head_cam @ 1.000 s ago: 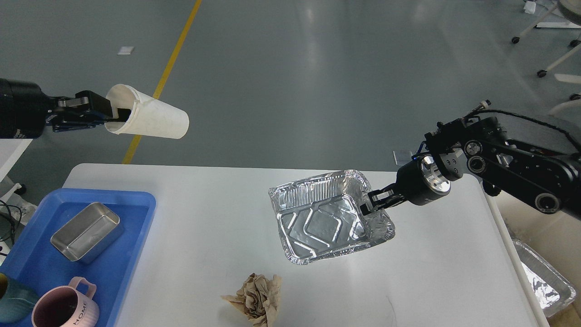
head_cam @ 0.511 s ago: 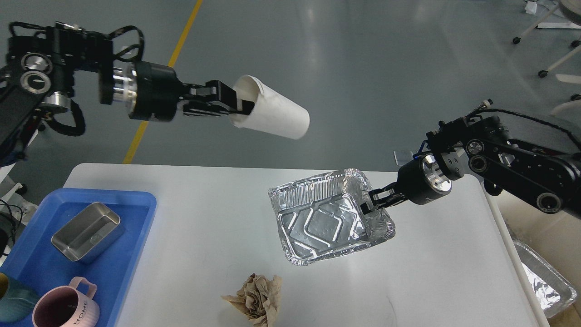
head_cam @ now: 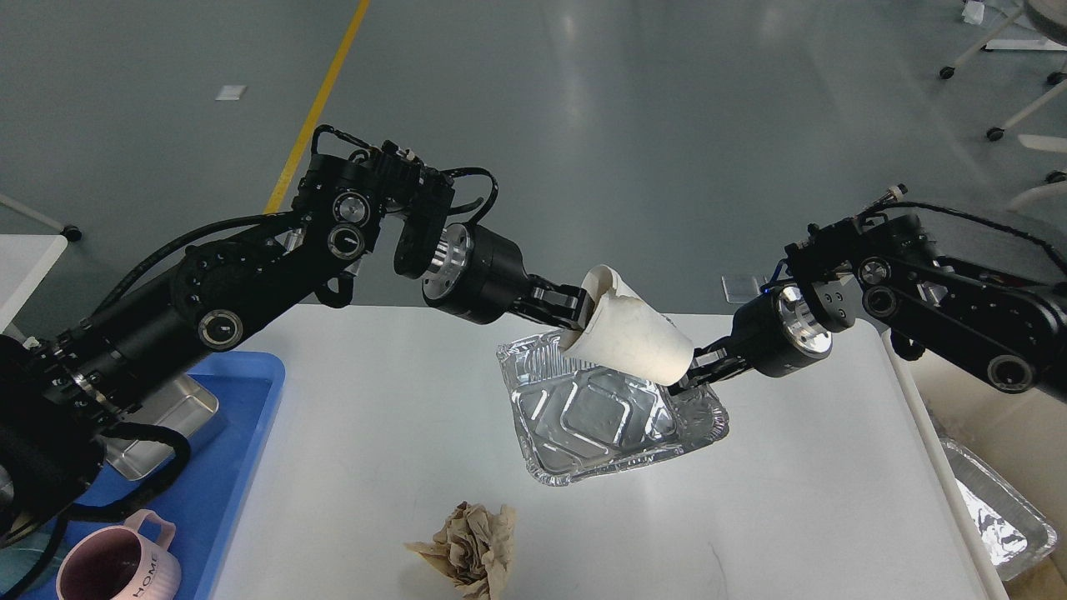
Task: Tidy desktop
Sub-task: 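Move the paper cup over the held foil tray and lower it in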
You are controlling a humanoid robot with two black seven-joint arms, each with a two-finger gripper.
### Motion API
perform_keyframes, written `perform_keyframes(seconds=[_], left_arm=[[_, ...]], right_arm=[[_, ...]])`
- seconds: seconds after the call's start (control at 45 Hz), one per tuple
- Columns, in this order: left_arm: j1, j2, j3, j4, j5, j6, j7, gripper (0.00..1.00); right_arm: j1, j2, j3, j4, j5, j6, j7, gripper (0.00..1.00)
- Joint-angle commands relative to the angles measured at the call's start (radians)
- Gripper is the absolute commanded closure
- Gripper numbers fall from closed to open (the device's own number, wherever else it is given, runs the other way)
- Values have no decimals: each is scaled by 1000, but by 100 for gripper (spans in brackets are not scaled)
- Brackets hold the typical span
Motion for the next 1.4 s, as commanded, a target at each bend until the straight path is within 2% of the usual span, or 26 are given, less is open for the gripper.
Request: perform_keyframes(seconds=[0.0, 0.133, 0.178, 0.244, 0.644, 0.733, 0.933, 1.155, 1.377], left_arm=[[-2, -25, 13, 21, 25, -1, 4, 94], [-36, -27, 13, 27, 25, -1, 1, 94], [-54, -27, 13, 27, 27, -1, 1, 99], [-71, -16, 14, 27, 27, -1, 1, 100], [-195, 76, 14, 13, 24, -1, -13, 100], [-198, 70, 22, 13, 25, -1, -10, 100], [-194, 61, 129, 22, 36, -1, 1, 99], [-160, -25, 136, 31, 114, -1, 2, 98], [-158, -81, 135, 108, 117, -1, 4, 95]], right_arm=[[0, 3, 1, 0, 0, 0, 0, 100], [0, 1, 1, 0, 0, 0, 0, 100], [-1, 0, 1, 0, 0, 0, 0, 100], [-1, 0, 1, 0, 0, 0, 0, 100], [2, -9, 1, 0, 3, 0, 0, 100], [2, -9, 1, 0, 3, 0, 2, 100], [2, -9, 4, 0, 6, 0, 2, 100], [2, -8, 4, 0, 9, 0, 2, 100], [6, -6, 4, 2, 11, 2, 2, 100]])
